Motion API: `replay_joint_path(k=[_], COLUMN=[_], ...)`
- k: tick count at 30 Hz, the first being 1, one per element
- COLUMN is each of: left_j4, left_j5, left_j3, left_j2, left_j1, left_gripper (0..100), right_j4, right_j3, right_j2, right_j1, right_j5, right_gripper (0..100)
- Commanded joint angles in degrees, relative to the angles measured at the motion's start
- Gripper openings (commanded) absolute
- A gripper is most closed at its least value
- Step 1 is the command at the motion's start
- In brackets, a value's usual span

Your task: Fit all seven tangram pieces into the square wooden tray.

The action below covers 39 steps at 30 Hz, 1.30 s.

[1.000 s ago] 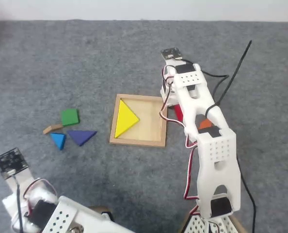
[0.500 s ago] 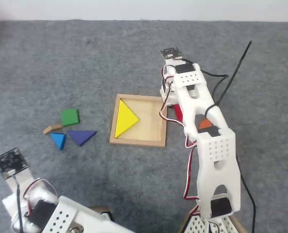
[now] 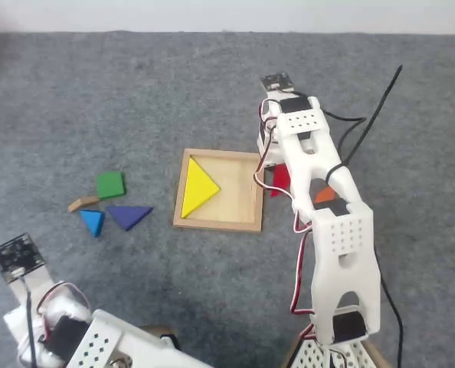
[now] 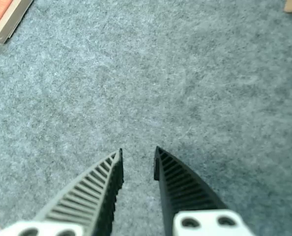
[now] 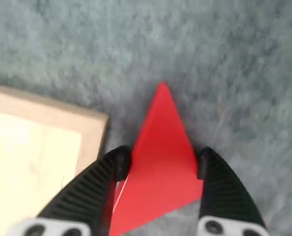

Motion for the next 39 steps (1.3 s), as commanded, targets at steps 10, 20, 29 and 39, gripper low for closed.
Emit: replay_joint_path(k=[10, 20, 29, 39], left_j4=[0.35, 0.26, 0.26, 0.26], left_j5=[-0.53, -0.53, -0.53, -0.53], left_j3=[-0.48, -0.48, -0.48, -0.48], left_j2=[-0.88, -0.88, -0.88, -0.88], left_j1=[-0.44, -0.44, -0.44, -0.44], left_gripper=[10, 10, 10, 10], right_j4=[11.65, 11.56, 8.75, 7.69], right_j3=[-0.53, -0.53, -0.88, -0.88], right_j2=[-6.90, -5.85, 1.89, 2.15], right_j1=[1.54, 0.84, -0.66, -0.75], right_j5=[-13.01, -16.97, -18.20, -18.46], right_gripper=[34.0, 33.3, 33.3, 15.5])
